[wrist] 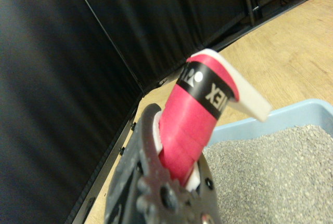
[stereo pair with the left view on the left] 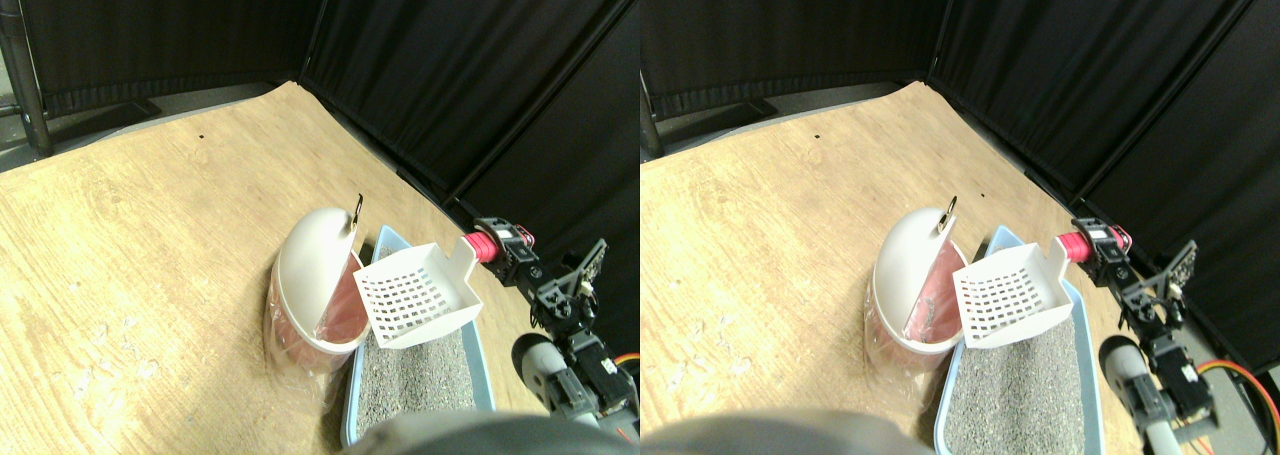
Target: Scoop (unimanual)
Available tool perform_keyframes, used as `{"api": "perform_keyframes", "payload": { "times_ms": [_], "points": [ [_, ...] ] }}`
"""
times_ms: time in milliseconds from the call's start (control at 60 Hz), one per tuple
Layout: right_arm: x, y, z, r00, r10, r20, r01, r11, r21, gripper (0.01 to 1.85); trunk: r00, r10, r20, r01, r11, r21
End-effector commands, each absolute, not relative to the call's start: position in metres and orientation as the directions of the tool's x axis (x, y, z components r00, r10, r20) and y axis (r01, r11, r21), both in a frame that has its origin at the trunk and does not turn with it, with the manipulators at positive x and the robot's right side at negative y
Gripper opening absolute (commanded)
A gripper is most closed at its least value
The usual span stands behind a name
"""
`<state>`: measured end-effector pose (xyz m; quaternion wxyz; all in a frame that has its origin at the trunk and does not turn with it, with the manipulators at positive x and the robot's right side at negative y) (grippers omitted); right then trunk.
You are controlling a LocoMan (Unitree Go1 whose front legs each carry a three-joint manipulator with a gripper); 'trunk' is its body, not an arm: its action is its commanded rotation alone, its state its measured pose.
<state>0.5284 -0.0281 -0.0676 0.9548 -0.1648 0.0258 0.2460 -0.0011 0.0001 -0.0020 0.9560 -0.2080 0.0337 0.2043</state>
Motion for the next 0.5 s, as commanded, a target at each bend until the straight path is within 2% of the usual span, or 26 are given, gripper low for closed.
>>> {"api": "perform_keyframes", "payload": {
  "times_ms": [17, 167, 217, 300, 350, 500],
  "points": [
    [0.529, -0.042, -0.066, 0.907, 0.419, -0.044, -0.415, 0.869, -0.271, 0.06, 0.919, 0.372, -0.132, -0.392, 0.82, -0.417],
    [0.525, -0.068, -0.07, 0.935, 0.352, 0.043, -0.34, 0.924, -0.175, 0.06, 0.938, 0.327, -0.117, -0.347, 0.857, -0.381],
    [0.525, -0.078, -0.073, 0.93, 0.361, 0.074, -0.347, 0.926, -0.148, 0.06, 0.945, 0.308, -0.114, -0.328, 0.871, -0.366],
    [0.526, -0.09, -0.076, 0.932, 0.35, 0.09, -0.339, 0.933, -0.116, 0.06, 0.953, 0.282, -0.107, -0.302, 0.889, -0.344],
    [0.524, -0.104, -0.078, 0.95, 0.293, 0.104, -0.285, 0.955, -0.085, 0.06, 0.959, 0.265, -0.103, -0.284, 0.9, -0.33],
    [0.522, -0.128, -0.084, 0.973, 0.202, 0.111, -0.204, 0.979, 0.007, 0.06, 0.97, 0.221, -0.098, -0.24, 0.926, -0.291]
  ]
}}
